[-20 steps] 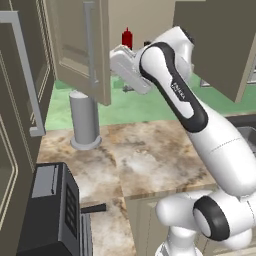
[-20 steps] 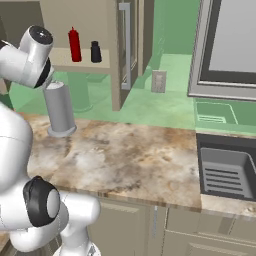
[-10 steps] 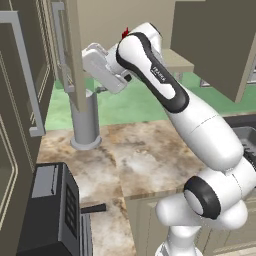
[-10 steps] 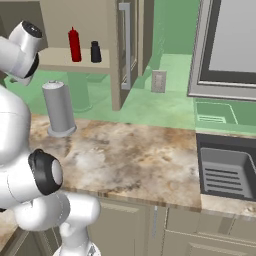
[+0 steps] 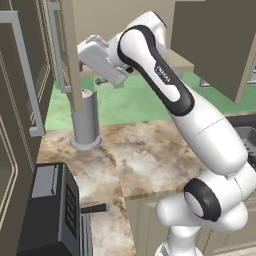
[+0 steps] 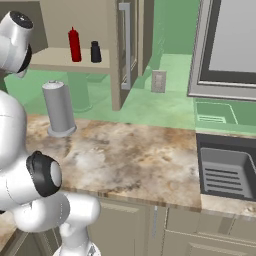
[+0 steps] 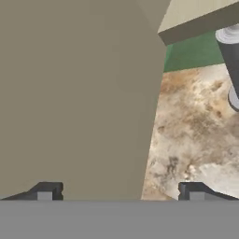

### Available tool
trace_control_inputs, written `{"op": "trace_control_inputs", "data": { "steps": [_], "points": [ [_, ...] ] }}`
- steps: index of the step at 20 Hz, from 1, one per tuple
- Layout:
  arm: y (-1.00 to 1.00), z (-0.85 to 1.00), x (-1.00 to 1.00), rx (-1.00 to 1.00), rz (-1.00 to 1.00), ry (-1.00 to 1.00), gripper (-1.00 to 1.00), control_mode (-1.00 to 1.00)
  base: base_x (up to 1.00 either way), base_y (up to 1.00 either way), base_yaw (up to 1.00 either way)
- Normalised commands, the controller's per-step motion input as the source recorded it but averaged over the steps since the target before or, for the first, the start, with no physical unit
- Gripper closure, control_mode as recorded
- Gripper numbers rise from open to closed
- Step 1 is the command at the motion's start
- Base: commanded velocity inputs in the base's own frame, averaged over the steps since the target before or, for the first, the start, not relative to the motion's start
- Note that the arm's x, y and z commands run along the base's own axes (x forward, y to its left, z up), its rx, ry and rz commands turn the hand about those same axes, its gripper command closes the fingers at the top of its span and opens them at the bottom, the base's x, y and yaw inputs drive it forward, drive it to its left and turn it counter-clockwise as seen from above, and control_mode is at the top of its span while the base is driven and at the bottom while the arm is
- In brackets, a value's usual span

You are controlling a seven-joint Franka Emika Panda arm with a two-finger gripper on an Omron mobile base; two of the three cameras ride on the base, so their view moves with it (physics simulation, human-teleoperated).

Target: Move the ketchup and shaker from the cabinet to the dining counter.

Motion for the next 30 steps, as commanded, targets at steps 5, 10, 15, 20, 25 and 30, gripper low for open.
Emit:
{"op": "trace_control_inputs", "data": {
  "steps": [5, 10, 15, 20, 25, 30],
  "points": [
    [-0.44, 0.03, -0.11, 0.00, 0.00, -0.18, -1.00, -1.00, 0.00, 0.00, 0.00],
    [-0.61, 0.00, 0.00, -0.01, -0.03, -0.20, -1.00, -1.00, 0.00, 0.00, 0.00],
    [-0.60, 0.00, 0.00, -0.06, -0.07, -0.21, -1.00, -1.00, 0.00, 0.00, 0.00],
    [-0.45, -0.04, 0.08, -0.16, -0.14, -0.19, -1.00, -1.00, 0.00, 0.00, 0.00],
    [-0.31, 0.00, 0.18, -0.14, -0.18, -0.14, -1.00, -1.00, 0.00, 0.00, 0.00],
    [-0.30, 0.04, 0.31, -0.09, -0.16, -0.05, -1.00, -1.00, 0.00, 0.00, 0.00]
  ]
}}
